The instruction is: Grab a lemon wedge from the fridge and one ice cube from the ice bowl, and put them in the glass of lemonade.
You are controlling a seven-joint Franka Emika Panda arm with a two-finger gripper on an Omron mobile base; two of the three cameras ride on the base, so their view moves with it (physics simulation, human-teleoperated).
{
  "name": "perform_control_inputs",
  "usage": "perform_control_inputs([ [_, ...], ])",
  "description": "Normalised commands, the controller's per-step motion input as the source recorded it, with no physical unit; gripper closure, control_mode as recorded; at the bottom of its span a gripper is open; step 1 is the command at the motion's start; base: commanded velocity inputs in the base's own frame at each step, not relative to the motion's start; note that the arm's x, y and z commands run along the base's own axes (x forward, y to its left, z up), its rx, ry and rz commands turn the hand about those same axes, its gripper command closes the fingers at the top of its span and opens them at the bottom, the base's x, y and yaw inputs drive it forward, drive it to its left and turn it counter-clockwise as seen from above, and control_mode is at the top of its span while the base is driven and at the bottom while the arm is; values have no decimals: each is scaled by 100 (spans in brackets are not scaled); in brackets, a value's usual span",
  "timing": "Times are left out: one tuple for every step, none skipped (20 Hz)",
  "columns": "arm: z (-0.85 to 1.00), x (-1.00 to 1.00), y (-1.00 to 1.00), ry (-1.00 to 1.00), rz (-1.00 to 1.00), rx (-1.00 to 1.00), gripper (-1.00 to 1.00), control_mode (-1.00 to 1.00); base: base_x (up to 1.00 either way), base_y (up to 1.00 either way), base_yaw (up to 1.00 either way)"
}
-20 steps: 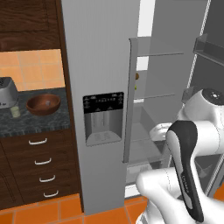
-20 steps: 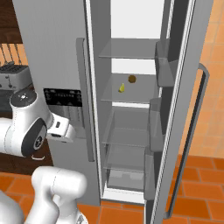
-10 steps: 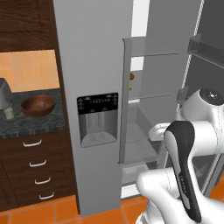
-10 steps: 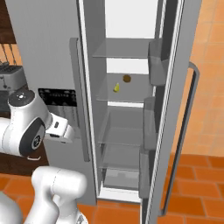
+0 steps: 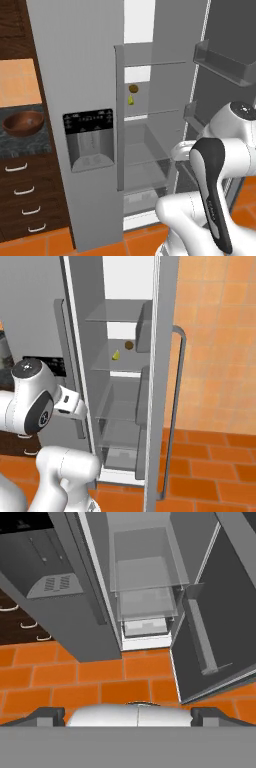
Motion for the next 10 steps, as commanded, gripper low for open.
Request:
perform_control_inputs([
  [0,0,0,0,0,0,-100,100,45,0,2],
  [0,0,0,0,0,0,-100,100,56,0,3],
  [0,0,0,0,0,0,-100,100,65,0,4],
  [0,0,0,0,0,0,-100,100,71,0,4],
  [0,0,0,0,0,0,-100,100,76,0,5],
  [0,0,0,0,0,0,-100,100,74,0,5],
  [0,0,0,0,0,0,-100,100,69,0,7],
  [0,0,0,0,0,0,-100,100,66,-2,8],
  [0,0,0,0,0,0,-100,100,66,-2,9],
  [0,0,0,0,0,0,-100,100,62,-4,9],
])
